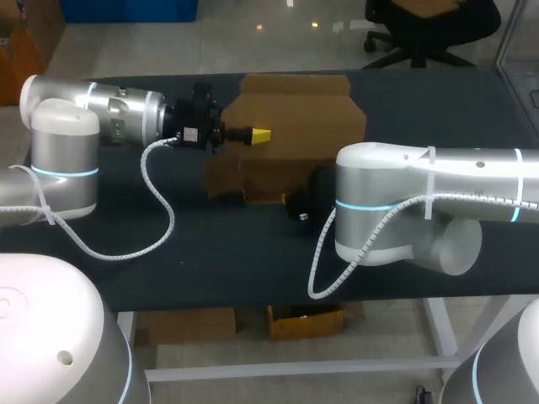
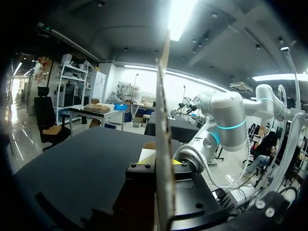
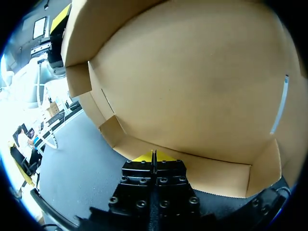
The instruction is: Assemble the packaging by folding the flat box into shape, placing the metal phone stand inside, and closing the box properly
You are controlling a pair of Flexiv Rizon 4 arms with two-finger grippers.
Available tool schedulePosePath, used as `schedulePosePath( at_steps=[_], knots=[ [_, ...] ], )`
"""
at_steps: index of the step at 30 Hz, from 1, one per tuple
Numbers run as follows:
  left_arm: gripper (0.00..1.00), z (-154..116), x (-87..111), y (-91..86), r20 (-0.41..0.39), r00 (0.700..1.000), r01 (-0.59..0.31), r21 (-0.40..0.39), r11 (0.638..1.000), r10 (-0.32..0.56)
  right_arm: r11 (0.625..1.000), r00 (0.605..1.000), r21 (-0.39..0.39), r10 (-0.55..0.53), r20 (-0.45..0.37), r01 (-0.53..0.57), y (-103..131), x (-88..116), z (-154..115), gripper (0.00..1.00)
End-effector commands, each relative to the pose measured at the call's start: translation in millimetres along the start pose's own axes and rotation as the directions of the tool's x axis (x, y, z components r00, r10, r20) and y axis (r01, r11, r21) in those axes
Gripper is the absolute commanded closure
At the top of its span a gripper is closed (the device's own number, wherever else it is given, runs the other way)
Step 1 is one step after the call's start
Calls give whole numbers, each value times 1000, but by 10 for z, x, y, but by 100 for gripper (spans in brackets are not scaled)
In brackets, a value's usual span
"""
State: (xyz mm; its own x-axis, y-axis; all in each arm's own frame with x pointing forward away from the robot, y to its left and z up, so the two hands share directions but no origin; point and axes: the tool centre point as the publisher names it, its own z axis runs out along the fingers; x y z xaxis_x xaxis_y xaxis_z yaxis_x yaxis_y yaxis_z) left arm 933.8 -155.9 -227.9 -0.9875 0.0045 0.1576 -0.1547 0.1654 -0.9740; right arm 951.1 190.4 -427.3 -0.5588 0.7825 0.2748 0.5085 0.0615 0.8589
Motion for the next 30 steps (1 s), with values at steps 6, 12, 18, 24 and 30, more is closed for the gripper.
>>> schedulePosePath(
  at_steps=[6, 12, 18, 24, 30],
  knots=[
    [100, 45, -4, 55, -5, 1000, -1, -2, 1000, 1, 1000, 1000, -2, 0, 6, 0, -42, 17, 43, 100],
    [100, 47, -4, 72, -7, 1000, 3, 3, 1000, -3, 1000, 1000, -2, 0, 6, 0, -42, 17, 43, 100],
    [100, 37, -2, 90, -6, 1000, 5, 6, 1000, -5, 1000, 1000, -2, 0, 6, 0, -42, 17, 43, 100],
    [100, 1, 5, 89, -3, 1000, 5, 15, 1000, -5, 1000, 1000, -2, 0, 6, 0, -42, 17, 43, 100],
    [100, -29, 1, 84, 0, 1000, 3, 22, 1000, -3, 1000, 1000, -2, 0, 6, 0, -42, 17, 43, 100]
  ],
)
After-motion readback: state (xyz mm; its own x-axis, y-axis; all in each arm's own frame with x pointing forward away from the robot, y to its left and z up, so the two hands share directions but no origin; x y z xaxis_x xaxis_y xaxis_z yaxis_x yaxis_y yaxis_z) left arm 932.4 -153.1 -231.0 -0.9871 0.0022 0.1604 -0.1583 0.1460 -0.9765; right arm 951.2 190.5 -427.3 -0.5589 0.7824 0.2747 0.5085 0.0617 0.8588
